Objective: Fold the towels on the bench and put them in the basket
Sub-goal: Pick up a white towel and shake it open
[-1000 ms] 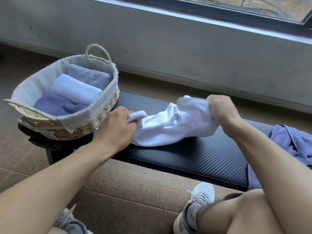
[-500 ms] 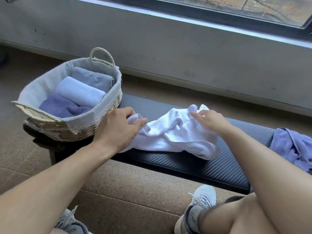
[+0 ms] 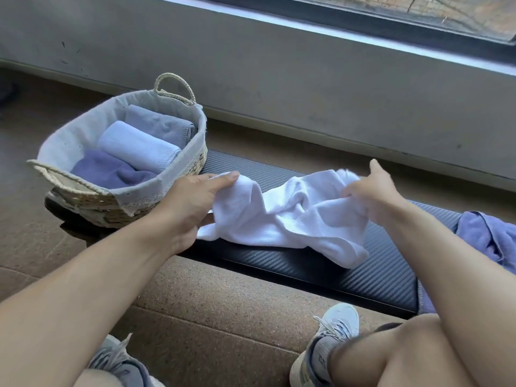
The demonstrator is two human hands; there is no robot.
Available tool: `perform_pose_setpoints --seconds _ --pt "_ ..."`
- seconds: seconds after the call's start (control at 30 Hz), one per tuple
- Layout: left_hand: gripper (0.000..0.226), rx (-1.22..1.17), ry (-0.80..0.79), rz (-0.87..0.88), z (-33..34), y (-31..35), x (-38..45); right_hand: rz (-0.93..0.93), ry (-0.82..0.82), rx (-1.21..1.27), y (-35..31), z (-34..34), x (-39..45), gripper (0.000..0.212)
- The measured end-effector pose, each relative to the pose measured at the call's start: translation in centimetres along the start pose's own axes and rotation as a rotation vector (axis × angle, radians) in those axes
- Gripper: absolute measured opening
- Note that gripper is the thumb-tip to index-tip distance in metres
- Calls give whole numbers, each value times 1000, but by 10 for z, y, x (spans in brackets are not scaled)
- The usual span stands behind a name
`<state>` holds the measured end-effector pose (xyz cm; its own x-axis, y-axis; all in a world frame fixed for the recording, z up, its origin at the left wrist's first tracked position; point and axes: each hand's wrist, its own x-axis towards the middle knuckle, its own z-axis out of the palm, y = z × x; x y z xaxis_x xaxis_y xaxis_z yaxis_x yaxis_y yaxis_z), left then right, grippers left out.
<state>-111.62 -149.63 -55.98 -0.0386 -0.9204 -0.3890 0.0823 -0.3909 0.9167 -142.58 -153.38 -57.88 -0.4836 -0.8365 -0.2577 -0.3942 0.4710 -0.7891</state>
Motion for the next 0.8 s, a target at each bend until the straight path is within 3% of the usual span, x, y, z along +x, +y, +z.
perform_pose_setpoints --seconds 0.1,0.2,0.3,0.37,0.53,0.67,0.8 --pt "36 -23 -13 -4 1 0 -2 -105 -35 270 -17 -10 -17 109" --pt "36 -93 7 -4 5 0 -4 -250 -218 413 -35 -5 -53 78" --pt "47 -136 -8 11 9 -4 -5 -360 -301 345 -46 16 -93 48" --pt "35 -152 -28 -1 14 -8 -8 -416 -358 224 -47 31 -112 37" --pt "12 -140 -20 -18 16 -13 -16 -450 -545 115 -44 58 -132 30" --pt "11 -107 -55 -8 13 -12 -17 -366 -528 275 -44 56 -123 35" --pt "12 -89 -100 -1 15 -13 -21 -403 -490 161 -43 54 -118 44"
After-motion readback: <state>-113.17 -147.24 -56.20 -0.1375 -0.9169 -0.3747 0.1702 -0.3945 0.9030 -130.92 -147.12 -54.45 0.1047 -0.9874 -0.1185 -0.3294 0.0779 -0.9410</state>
